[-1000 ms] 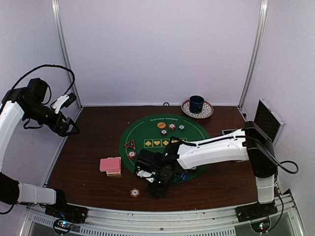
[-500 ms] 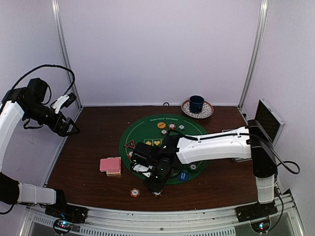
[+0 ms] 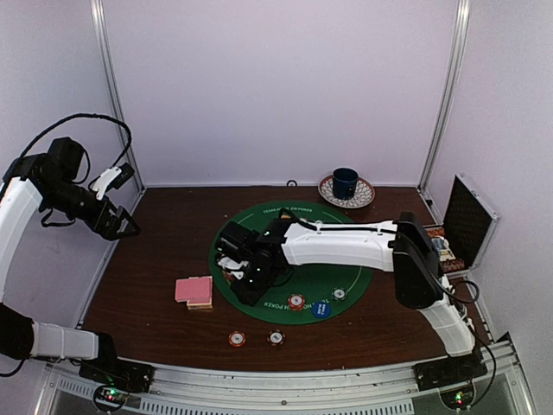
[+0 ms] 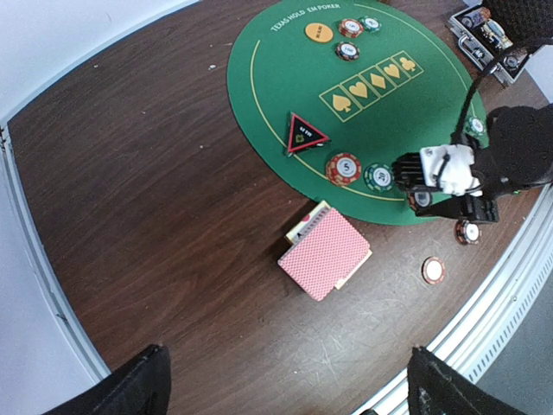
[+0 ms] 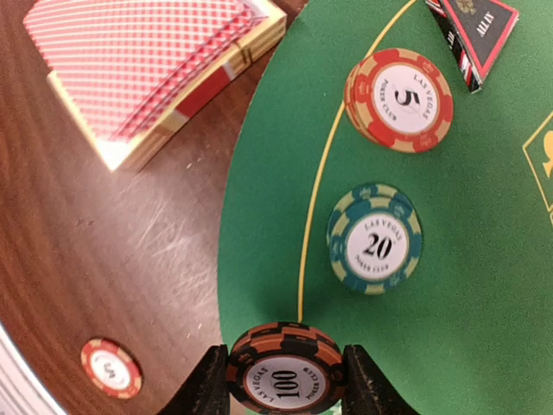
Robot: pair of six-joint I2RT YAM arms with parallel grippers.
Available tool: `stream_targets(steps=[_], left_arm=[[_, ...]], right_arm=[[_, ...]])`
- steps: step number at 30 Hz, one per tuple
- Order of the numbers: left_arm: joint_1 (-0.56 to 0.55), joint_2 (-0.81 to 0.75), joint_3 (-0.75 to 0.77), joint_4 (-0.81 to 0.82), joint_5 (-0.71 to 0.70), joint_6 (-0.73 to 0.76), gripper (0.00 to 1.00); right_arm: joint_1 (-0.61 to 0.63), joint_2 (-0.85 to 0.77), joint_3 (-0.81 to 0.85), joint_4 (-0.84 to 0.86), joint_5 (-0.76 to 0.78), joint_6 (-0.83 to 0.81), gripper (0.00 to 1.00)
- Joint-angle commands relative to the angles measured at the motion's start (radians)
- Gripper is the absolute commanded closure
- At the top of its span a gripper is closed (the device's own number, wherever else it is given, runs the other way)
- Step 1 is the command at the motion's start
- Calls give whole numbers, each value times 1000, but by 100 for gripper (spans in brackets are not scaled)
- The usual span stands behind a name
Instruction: Distribute texas hold em gaming equipment
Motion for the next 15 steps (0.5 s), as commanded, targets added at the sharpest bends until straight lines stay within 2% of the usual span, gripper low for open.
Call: stream_targets(steps=[1,8,9,12,15], left_arm=[[7,-13,24,-8,5,9,2],[7,-10,12,3,3,10,2],[7,-10,11,4,2,11,2],[6,-7,12,6,3,12,2],[6,-6,9,6,5,12,2]], right_arm=[[-9,107,115,-17,8,5,68],[-27,162,154,-11,7,27,67],[-27,163,154,-9,9,27,65],[-31,162,154,-15,16,25,49],[-33,148,147,-20,21,23,44]])
